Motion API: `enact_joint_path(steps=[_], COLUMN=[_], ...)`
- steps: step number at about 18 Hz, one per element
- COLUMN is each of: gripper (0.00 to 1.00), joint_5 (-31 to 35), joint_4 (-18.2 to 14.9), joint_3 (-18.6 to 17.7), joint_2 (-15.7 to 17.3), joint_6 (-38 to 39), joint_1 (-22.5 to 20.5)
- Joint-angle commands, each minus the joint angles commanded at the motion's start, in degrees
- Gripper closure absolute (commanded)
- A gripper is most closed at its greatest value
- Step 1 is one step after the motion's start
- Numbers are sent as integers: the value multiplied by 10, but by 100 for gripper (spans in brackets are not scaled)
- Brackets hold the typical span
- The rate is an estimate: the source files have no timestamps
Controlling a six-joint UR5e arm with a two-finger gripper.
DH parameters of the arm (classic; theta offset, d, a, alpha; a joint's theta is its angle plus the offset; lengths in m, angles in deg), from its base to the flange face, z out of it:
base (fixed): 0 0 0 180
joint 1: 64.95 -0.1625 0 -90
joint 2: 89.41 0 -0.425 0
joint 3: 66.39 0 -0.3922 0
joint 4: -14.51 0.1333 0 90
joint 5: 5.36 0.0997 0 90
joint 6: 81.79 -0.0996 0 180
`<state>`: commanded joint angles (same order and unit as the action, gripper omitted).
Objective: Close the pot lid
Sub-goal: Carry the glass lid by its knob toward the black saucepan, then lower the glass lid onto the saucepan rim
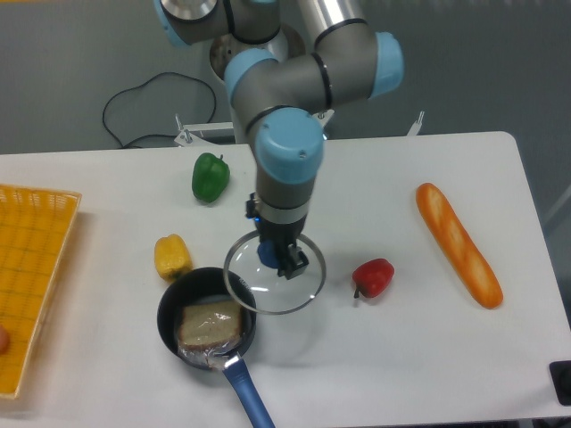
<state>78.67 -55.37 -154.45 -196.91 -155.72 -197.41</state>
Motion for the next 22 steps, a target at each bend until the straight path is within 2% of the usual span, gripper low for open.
enact_joint_path(steps=[3, 7, 11, 22], gripper=[55, 55, 55, 55], joint_5=[1, 0, 0, 1], joint_4=[11, 25, 44, 45], joint_3=[0, -2, 1, -7], joint_2=[-4, -20, -21, -25], joint_6=[28, 42, 67, 69], joint_1=[32, 52, 60, 72])
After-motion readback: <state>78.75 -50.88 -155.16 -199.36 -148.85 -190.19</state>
